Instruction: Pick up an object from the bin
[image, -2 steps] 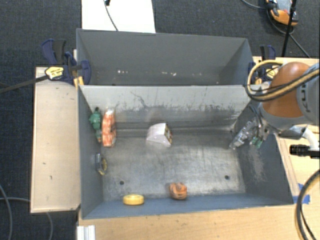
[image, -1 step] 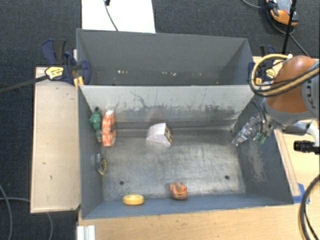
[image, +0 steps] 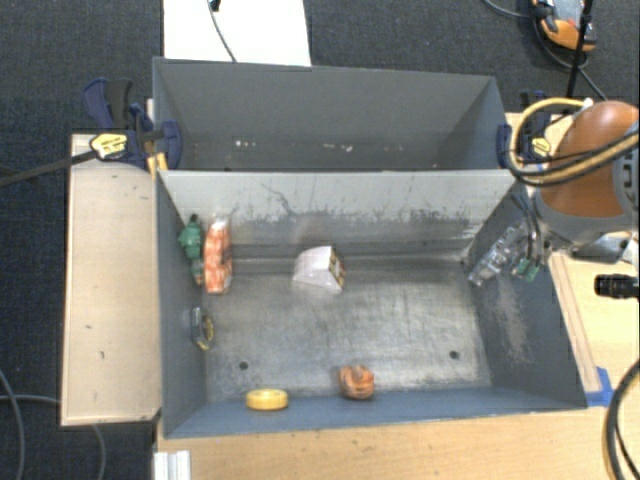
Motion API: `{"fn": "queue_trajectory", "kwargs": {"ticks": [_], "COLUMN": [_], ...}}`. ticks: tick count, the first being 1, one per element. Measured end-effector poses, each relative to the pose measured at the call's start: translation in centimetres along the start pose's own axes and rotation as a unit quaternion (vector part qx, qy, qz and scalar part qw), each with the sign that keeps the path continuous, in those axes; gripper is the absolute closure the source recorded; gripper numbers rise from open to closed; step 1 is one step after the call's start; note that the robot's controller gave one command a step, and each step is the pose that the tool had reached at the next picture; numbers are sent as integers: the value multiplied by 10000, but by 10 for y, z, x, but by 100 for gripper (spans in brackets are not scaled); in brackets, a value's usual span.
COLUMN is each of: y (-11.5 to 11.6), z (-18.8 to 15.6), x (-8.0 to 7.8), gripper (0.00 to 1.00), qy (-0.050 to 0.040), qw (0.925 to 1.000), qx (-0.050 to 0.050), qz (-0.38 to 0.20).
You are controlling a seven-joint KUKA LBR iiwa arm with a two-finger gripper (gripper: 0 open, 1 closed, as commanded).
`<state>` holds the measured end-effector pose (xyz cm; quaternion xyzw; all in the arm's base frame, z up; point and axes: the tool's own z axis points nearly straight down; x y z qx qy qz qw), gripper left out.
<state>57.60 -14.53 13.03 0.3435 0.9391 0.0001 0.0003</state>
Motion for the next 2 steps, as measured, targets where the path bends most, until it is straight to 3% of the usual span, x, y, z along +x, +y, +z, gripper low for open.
{"fn": "queue_trajectory", "kwargs": {"ticks": [2], "y": [1], "z": [-28], "x": [-1], "gripper": [100], "qy": [-25], "qw": [10000], "qx": [-13], "qz": [-7]}}
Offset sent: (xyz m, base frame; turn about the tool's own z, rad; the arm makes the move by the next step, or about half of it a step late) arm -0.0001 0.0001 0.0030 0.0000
